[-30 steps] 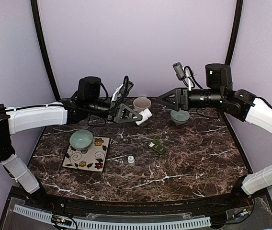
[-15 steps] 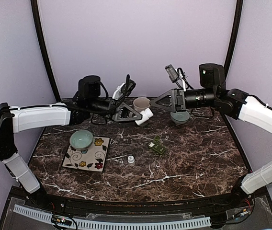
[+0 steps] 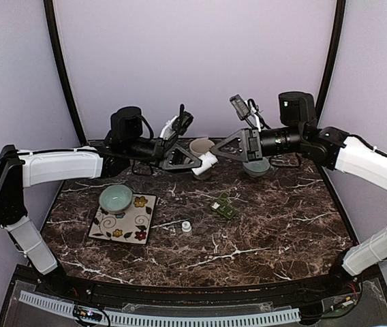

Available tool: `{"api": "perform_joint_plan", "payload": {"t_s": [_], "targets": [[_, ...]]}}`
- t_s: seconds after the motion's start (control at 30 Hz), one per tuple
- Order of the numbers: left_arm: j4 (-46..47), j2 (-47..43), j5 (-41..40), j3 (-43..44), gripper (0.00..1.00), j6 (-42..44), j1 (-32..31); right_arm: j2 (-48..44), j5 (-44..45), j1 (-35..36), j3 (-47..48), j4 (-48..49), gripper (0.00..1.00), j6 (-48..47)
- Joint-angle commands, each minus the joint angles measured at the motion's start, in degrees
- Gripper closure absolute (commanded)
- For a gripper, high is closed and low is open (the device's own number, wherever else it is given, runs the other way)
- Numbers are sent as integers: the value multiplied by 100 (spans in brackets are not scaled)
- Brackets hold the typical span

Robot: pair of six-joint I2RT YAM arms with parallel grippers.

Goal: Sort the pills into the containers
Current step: Pass from the left arm to the right

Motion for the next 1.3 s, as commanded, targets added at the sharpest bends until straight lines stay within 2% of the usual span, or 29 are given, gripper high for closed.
{"api": "perform_joint_plan", "payload": {"t_s": [0.0,0.33,0.47,0.67,0.8,1.03,1.27], "targets": [[307,30,199,148,93,-125,41,89,-126,62,40,241,48,4],[429,135,256,205,93,-215,81,296,-225,111,176,156,54,-66],[459,171,286,228,93,-242,100,341,-249,120,210,126,65,-74],[426,216,298,245,93,-200,112,373,-271,120,264,89,88,-64],[228,186,175,283,93,7,118,439,-267,120,274,133,96,167],[-1162,-86,-594,591,93,1314,114,650,-84,152,277,167,100,963],[-2570,-476,-2105,993,92,3021,-157,911,143,154,483,-178,100,1534]]}}
